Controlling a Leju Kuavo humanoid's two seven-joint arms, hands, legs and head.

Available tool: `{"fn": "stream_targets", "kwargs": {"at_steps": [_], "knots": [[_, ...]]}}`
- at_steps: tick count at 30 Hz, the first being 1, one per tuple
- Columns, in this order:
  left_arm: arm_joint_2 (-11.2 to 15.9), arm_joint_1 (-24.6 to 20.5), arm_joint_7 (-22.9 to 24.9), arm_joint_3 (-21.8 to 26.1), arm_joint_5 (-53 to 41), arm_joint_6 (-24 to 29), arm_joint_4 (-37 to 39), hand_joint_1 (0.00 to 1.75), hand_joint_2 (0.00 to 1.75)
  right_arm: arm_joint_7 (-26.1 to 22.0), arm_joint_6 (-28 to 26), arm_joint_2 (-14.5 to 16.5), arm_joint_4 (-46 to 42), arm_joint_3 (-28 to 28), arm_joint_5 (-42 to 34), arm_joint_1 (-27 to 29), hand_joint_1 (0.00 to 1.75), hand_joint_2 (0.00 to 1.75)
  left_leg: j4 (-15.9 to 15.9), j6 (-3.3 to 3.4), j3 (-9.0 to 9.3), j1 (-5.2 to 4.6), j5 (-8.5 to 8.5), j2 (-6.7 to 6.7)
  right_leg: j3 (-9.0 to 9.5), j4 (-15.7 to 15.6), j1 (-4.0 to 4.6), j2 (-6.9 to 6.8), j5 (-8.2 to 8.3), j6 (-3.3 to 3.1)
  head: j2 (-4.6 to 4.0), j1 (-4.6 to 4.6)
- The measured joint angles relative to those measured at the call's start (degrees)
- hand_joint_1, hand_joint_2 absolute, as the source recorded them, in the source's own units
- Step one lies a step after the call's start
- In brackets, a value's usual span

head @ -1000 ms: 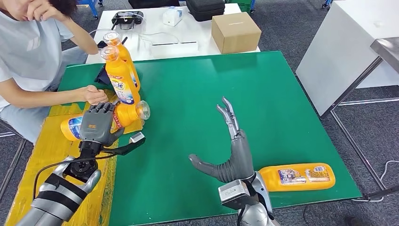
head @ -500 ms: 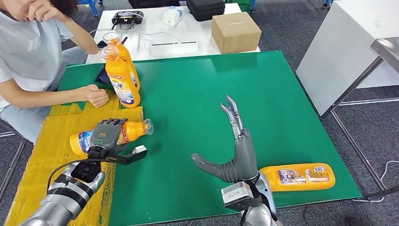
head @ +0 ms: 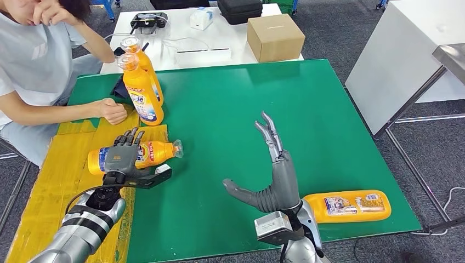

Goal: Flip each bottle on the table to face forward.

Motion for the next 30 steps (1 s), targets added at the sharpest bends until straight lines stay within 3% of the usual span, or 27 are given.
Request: {"fn": "stream_targets", "kwargs": {"at_steps": [4, 8, 13, 17, 22, 26, 30], "knots": [[-0.8, 2.6, -4.3, 2.3, 4.3, 5.8, -3.8, 0.0, 1.75, 1.3, -0.3, -0.5, 0.0, 0.0, 3.7, 0.3, 0.0, 1.75, 0.0, 0.0, 0.0, 0.0, 0.0, 0.01, -0.01, 0.0, 0.0, 0.01, 0.0, 0.0, 0.0, -0.01], [-1.8, 8.1, -11.1, 5.1, 11.1, 10.7, -13.8, 0.0, 1.75, 3.4, -0.2, -1.8, 0.0, -0.1, 8.8, 1.3, 0.0, 1.75, 0.0, 0.0, -0.01, -0.01, -0.03, 0.0, -0.02, 0.0, -0.01, 0.01, -0.02, 0.0, 0.0, -0.02], [-2.4, 15.0, -18.5, 6.3, 22.0, 5.5, -27.9, 0.0, 1.75, 5.6, 2.1, -4.2, 0.0, -0.9, 13.6, 3.6, 0.0, 1.75, 0.0, 0.0, -0.08, -0.01, -0.08, 0.0, -0.08, 0.0, -0.01, 0.0, -0.04, -0.01, 0.0, -0.01], [-2.4, 18.7, -21.5, 6.4, 27.9, 2.1, -36.3, 0.0, 1.75, 6.5, 2.8, -6.1, 0.0, -2.0, 16.4, 5.6, 0.0, 1.75, 0.0, -0.01, -0.09, -0.01, -0.08, -0.01, -0.08, 0.0, 0.0, 0.0, -0.04, -0.01, 0.0, -0.01], [-2.4, 21.1, -23.7, 6.5, 31.6, 0.2, -42.2, 0.0, 1.75, 7.4, 3.3, -7.5, 0.0, -2.9, 18.4, 6.8, 0.0, 1.75, 0.0, -0.01, -0.07, 0.0, -0.07, -0.01, -0.06, 0.0, 0.01, 0.0, -0.03, -0.01, 0.0, -0.02], [-2.4, 24.1, -29.1, 6.5, 42.1, -4.2, -47.3, 0.0, 1.75, 9.8, 3.3, -9.2, 0.0, -4.7, 23.7, 8.6, 0.0, 1.75, 0.0, -0.01, -0.08, 0.0, -0.07, -0.02, -0.07, 0.0, 0.0, 0.0, -0.04, -0.01, 0.0, -0.02], [-2.5, 27.1, -31.3, 6.9, 49.9, -8.8, -52.0, 0.0, 1.75, 12.0, 3.4, -12.3, 0.1, -8.2, 26.3, 11.1, 0.0, 1.75, 0.0, 0.03, -0.11, -0.07, -0.12, -0.04, -0.08, 0.0, -0.04, 0.0, -0.05, 0.01, 0.0, -0.01]]}}
